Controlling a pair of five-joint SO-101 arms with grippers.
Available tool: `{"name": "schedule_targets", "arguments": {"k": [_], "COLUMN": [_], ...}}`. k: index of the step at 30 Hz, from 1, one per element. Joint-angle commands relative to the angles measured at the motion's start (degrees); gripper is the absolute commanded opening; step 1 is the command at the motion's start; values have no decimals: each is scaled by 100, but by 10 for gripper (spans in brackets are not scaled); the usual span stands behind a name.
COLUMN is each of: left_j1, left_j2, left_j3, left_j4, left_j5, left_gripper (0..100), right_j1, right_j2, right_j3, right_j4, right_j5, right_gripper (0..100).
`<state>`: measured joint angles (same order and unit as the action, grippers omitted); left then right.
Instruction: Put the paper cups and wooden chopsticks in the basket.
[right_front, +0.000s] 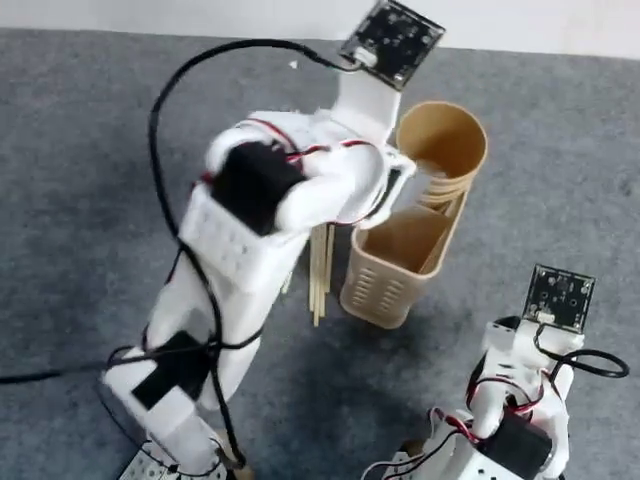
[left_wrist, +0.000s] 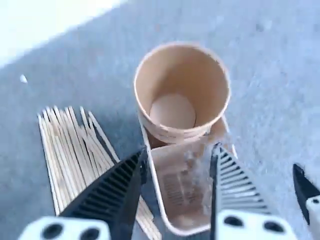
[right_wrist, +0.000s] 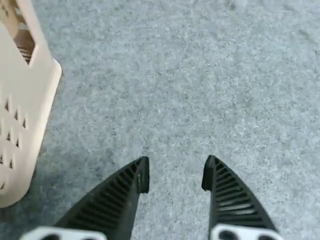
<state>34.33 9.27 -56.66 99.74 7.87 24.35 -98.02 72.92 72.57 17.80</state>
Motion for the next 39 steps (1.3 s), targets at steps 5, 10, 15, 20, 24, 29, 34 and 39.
{"name": "schedule_targets", "arguments": {"k": [5,10,15,20,24,29,34,39], "left_j1": [-136,-444,-453,-409,-356,-365,-374,-1165], "left_j2": [347,1604,2211,2290,2105,1657,1138,479], "left_j3": [207,453,251,-119,-936,-2211,-3196,-3327], "left_j4": [-738,-1134,-879,-905,-853,-809,-35,193], "left_j5": [-97,-97,-105,-369,-1160,-1222,-1222,-1196], "left_gripper": [227,227,227,227,227,227,227,227], "right_j1": [57,57,40,-189,-171,-171,-40,646], "right_j2": [13,13,13,13,13,13,4,4], "right_j3": [-22,-13,-13,-13,-13,-57,-189,-637], "right_j4": [-22,-22,-22,-22,-22,13,154,198], "right_j5": [44,44,44,44,44,44,70,79], "right_gripper": [180,180,180,180,180,180,180,180]}}
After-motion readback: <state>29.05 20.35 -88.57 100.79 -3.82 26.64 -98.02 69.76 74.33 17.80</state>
